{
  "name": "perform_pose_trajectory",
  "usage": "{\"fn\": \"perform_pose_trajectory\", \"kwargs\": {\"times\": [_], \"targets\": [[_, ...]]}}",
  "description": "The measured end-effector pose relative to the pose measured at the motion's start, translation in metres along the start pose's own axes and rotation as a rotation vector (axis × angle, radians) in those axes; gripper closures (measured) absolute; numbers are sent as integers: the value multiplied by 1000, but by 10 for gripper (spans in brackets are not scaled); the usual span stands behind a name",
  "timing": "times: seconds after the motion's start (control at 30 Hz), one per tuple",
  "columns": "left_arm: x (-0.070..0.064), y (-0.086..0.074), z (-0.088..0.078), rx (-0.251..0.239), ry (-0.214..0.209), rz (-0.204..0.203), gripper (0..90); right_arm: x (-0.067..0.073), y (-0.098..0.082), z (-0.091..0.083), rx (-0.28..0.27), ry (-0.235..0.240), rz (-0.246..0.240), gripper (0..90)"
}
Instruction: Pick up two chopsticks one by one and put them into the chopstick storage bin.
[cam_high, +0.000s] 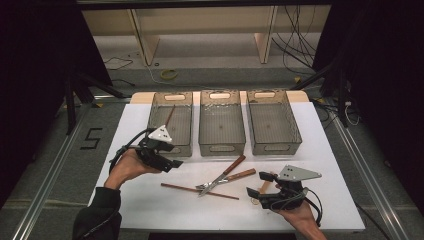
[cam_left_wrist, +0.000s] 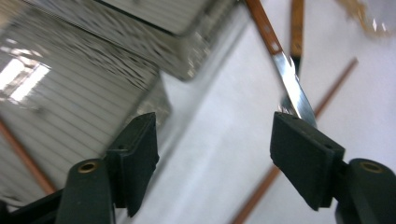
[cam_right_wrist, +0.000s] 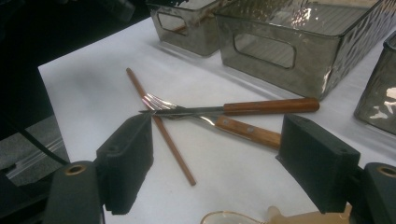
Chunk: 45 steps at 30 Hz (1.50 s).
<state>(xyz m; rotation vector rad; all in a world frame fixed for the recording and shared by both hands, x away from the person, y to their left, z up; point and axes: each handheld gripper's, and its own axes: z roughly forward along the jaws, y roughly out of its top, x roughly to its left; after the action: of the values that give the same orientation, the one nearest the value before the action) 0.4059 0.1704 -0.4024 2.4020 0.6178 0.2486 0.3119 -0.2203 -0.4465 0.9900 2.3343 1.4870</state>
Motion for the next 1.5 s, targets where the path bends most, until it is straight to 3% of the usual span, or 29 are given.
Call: {"fn": "perform_pose_trajectory", "kwargs": {"times": [0.2,0.37,0.5,0.63,0.77,0.9,1.1,1.5], "targets": [[-13,-3,8,70,-37,76,294,0,0,0,2,1,-4,270],[-19,-4,19,165,-61,143,318,1,0,1,7,5,-8,270],[-23,-3,24,196,-84,148,331,1,0,1,6,5,-8,270],[-24,-4,30,241,-97,184,365,2,0,0,7,5,-12,270],[-25,-6,36,278,-103,180,402,2,0,0,9,6,-15,270],[-26,-7,40,317,-112,209,454,2,0,0,6,4,-18,270],[-28,-7,47,344,-149,223,518,2,0,0,7,2,-18,270],[-28,-11,61,384,-175,233,614,2,0,-1,6,2,-18,270]]}}
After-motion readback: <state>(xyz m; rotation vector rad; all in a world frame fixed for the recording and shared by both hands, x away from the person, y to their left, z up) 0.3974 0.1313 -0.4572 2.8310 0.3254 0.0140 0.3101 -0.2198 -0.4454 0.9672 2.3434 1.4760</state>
